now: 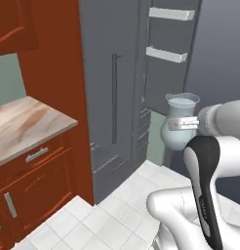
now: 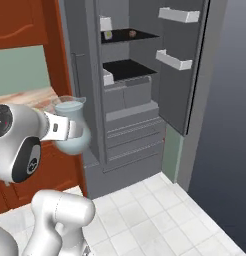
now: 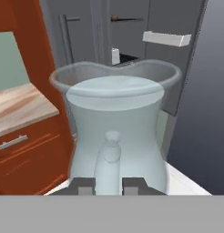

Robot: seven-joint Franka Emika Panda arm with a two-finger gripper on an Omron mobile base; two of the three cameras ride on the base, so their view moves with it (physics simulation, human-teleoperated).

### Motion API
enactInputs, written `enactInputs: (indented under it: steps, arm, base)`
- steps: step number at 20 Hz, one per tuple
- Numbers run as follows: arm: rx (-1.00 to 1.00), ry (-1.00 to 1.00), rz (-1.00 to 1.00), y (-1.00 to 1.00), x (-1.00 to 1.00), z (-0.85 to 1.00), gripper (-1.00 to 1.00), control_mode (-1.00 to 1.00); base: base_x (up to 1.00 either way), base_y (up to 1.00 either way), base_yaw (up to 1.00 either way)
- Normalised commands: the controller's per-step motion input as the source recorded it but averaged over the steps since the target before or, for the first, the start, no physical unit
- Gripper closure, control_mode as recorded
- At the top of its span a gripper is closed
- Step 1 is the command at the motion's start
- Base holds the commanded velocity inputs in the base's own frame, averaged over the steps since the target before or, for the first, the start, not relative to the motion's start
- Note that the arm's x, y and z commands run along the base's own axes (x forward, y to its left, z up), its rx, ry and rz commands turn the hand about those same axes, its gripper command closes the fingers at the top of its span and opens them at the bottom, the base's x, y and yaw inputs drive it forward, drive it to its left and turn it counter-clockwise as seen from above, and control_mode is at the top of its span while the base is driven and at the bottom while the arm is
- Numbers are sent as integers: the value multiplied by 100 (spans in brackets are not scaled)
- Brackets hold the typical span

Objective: Move the condiment bottle and walnut from the second highest shelf to the top shelf to make space. Then, place the pitcher from the counter on the cleared second highest shelf.

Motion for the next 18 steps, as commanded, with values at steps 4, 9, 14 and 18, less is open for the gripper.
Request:
enactInputs:
  steps: [4, 9, 14, 18]
  arm:
    - [0, 0, 0, 0, 0, 0, 100, 100]
    - [0, 0, 0, 0, 0, 0, 100, 100]
    - [0, 0, 0, 0, 0, 0, 100, 100]
    - [0, 0, 0, 0, 0, 0, 100, 100]
  base:
    - [40, -83, -4]
    - [55, -61, 6]
    - [48, -47, 27]
    - [29, -45, 40]
